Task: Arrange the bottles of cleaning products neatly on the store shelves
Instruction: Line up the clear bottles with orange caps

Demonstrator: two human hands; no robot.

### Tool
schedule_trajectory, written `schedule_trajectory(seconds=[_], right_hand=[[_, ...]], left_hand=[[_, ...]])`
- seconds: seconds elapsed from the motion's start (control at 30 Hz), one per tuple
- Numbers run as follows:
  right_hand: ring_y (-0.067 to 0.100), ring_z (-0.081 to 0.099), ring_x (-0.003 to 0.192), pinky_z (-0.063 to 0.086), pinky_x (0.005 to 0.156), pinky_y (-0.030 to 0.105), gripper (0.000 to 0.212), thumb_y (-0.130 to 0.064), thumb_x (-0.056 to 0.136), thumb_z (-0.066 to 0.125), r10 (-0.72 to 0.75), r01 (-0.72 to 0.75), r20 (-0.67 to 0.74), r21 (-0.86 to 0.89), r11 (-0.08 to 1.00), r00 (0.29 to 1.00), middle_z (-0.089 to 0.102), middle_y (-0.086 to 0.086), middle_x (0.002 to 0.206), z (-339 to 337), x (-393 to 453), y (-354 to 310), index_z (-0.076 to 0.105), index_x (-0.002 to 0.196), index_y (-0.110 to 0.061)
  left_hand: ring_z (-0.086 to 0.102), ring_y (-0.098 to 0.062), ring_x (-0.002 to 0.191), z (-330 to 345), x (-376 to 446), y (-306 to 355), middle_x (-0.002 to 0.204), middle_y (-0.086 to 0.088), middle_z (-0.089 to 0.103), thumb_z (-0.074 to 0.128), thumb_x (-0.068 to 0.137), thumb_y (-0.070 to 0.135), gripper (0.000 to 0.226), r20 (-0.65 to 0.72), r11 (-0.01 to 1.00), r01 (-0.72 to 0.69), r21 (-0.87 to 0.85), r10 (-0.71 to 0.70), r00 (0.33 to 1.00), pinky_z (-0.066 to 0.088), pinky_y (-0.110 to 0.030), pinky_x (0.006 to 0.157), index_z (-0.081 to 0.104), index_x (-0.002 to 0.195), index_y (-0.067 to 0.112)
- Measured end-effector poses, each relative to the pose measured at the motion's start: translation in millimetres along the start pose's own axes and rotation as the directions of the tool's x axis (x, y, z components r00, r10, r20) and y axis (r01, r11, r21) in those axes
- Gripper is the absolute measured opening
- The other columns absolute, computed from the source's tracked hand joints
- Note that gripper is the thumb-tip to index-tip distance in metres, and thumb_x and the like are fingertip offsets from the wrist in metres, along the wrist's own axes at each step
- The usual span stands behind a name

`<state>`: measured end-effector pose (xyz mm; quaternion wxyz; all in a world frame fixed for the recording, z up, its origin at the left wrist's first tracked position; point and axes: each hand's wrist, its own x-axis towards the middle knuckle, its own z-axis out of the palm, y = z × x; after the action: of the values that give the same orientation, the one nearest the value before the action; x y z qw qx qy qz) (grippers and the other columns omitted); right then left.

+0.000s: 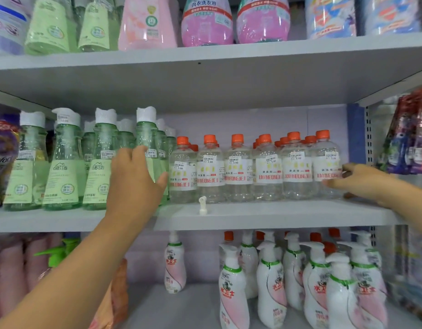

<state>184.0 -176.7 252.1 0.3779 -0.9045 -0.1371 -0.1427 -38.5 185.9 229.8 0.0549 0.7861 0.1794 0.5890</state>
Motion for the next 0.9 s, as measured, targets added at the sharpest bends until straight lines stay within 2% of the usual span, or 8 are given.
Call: schedule_trajectory(seconds=[0.07,0.17,0.33,0.43,0.57,0.67,0.77,0.9], right_hand=[[0.018,0.057,0.083,0.043,0.073,0.033,0.057,-0.039,0.090,0.074,0.007,-0.009,0.034,0.038,0.999,0.999,0.060,0.005,0.107,1,3,6,0.056,0.133,-0.008],[0.018,0.059,0.084,0.043,0.068,0.032,0.053,-0.037,0.088,0.076,0.011,-0.014,0.034,0.087,0.996,0.999,0.063,0.004,0.104,2,9,10,0.059,0.129,-0.008],[0.019,0.062,0.089,0.046,0.079,0.034,0.053,-0.043,0.086,0.077,0.005,-0.008,0.039,0.070,0.998,0.999,0.064,0.001,0.107,1,9,11,0.060,0.126,-0.013],[0.018,0.061,0.088,0.047,0.081,0.034,0.052,-0.046,0.086,0.076,-0.003,0.002,0.030,0.037,0.999,1.000,0.065,0.001,0.108,1,10,13,0.060,0.126,-0.016],[0.017,0.062,0.083,0.048,0.072,0.034,0.040,-0.046,0.088,0.074,-0.005,0.005,0.049,0.001,1.000,0.999,0.069,0.005,0.107,1,0,9,0.062,0.113,-0.016],[0.033,0.062,0.111,0.051,0.090,0.043,0.057,-0.049,0.091,0.069,0.001,-0.002,-0.009,-0.054,0.999,1.000,0.060,0.018,0.137,-5,-14,2,0.057,0.129,-0.008],[0.029,0.054,0.129,0.044,0.107,0.043,0.074,-0.049,0.091,0.069,-0.142,0.162,-0.236,0.067,0.985,0.961,0.055,0.006,0.144,-9,-39,3,0.042,0.150,-0.012],[0.005,0.060,0.119,0.049,0.098,0.028,0.044,-0.032,0.094,0.070,-0.388,0.539,-0.392,0.432,0.723,0.834,0.060,-0.012,0.128,27,-140,17,0.053,0.134,-0.031]], left_hand=[[0.056,-0.027,0.115,4,10,16,0.129,-0.007,0.054,0.073,0.090,0.032,0.052,0.024,0.994,-0.052,-0.098,0.055,0.998,0.046,-0.038,0.094,0.054,0.135,0.013],[0.061,-0.029,0.109,23,25,37,0.123,-0.009,0.062,0.070,0.092,0.035,0.047,0.132,0.997,-0.064,-0.042,0.069,0.989,0.047,-0.038,0.086,0.057,0.130,0.011],[0.058,-0.031,0.078,51,33,43,0.085,-0.012,0.062,0.074,0.091,0.032,0.043,0.253,0.988,0.126,0.089,-0.145,0.957,0.044,-0.035,0.066,0.056,0.114,0.001],[0.058,-0.033,0.077,59,30,37,0.071,-0.003,0.052,0.075,0.090,0.028,0.042,0.225,0.987,0.154,0.043,-0.160,0.961,0.042,-0.035,0.065,0.054,0.113,0.000],[0.065,-0.037,0.087,54,23,40,0.076,-0.005,0.055,0.074,0.091,0.031,0.046,0.257,0.989,0.151,0.009,-0.148,0.955,0.046,-0.037,0.069,0.053,0.120,0.001],[0.062,-0.036,0.109,35,14,45,0.116,-0.014,0.067,0.069,0.093,0.038,0.054,0.252,0.982,0.186,-0.026,-0.173,0.952,0.048,-0.042,0.086,0.052,0.134,0.007],[0.064,-0.021,0.100,8,-20,47,0.123,0.003,0.069,0.066,0.093,0.041,0.048,0.135,0.966,0.198,-0.165,-0.176,0.975,0.050,-0.035,0.088,0.058,0.136,0.022],[0.066,-0.004,0.091,-13,-110,48,0.114,0.009,0.071,0.066,0.095,0.031,0.028,-0.096,0.891,0.154,-0.428,-0.214,0.972,0.052,-0.023,0.087,0.067,0.122,0.024]])
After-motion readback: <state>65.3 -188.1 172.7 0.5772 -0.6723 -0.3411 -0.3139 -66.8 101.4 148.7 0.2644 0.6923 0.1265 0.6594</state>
